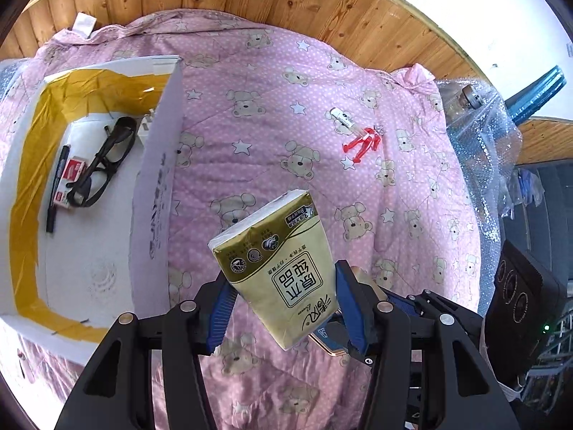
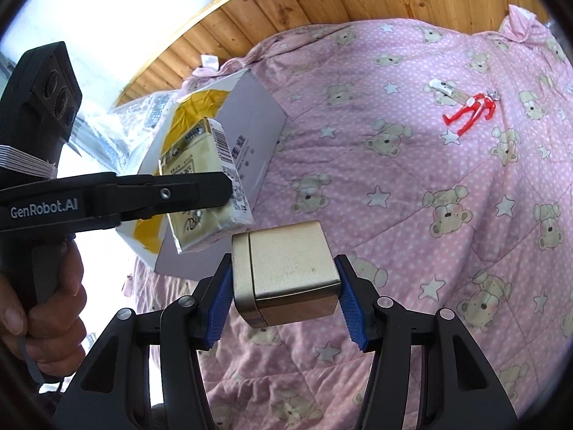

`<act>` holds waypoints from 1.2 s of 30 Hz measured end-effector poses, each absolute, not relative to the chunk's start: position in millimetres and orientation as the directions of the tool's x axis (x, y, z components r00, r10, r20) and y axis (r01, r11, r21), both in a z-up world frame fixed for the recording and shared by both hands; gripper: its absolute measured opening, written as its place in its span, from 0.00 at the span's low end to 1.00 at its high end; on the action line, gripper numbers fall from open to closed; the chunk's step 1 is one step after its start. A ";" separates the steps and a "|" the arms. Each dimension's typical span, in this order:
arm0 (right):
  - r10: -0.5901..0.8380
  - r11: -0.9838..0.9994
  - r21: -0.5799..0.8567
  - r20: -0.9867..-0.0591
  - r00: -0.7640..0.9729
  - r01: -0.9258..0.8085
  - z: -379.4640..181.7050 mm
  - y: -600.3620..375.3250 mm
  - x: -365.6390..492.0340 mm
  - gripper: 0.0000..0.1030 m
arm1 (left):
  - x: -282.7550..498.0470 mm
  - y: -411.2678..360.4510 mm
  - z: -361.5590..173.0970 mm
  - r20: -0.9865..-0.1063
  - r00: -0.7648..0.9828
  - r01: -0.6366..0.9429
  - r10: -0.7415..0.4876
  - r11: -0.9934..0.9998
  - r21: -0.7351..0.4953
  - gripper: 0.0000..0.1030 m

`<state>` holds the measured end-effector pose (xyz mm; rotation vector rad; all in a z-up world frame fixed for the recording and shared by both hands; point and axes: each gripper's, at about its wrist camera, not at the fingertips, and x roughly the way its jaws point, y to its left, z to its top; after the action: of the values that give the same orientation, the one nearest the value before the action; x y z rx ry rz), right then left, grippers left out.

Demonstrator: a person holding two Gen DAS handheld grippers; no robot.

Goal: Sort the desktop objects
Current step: 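Carry the tissue pack in left gripper and gold box in right gripper over the white box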

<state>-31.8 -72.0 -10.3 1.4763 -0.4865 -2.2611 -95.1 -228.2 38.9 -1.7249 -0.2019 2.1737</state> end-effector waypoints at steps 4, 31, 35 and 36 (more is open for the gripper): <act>-0.502 -0.863 0.480 -0.784 -0.365 0.156 -3.8 -77.2 -24.6 0.55 | -81.9 -240.1 49.4 -0.901 -0.222 -0.176 0.372 -0.925 -0.338 0.53; -0.511 -0.852 0.409 -0.783 -0.353 0.326 43.9 -152.4 -23.7 0.55 | -44.2 -336.4 80.2 -0.847 -0.345 -0.066 0.406 -0.910 -0.409 0.53; -0.514 -0.847 0.398 -0.784 -0.349 0.353 49.5 -162.0 -30.6 0.55 | -47.0 -347.5 82.4 -0.841 -0.361 -0.046 0.404 -0.908 -0.416 0.53; -0.514 -0.845 0.396 -0.784 -0.347 0.359 50.6 -165.1 -33.2 0.55 | -47.8 -350.2 83.2 -0.839 -0.366 -0.042 0.403 -0.908 -0.418 0.53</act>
<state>-33.2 -165.1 50.6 1.3630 -0.2073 -2.2048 -47.8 -350.2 83.2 -1.5803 -0.4780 2.3424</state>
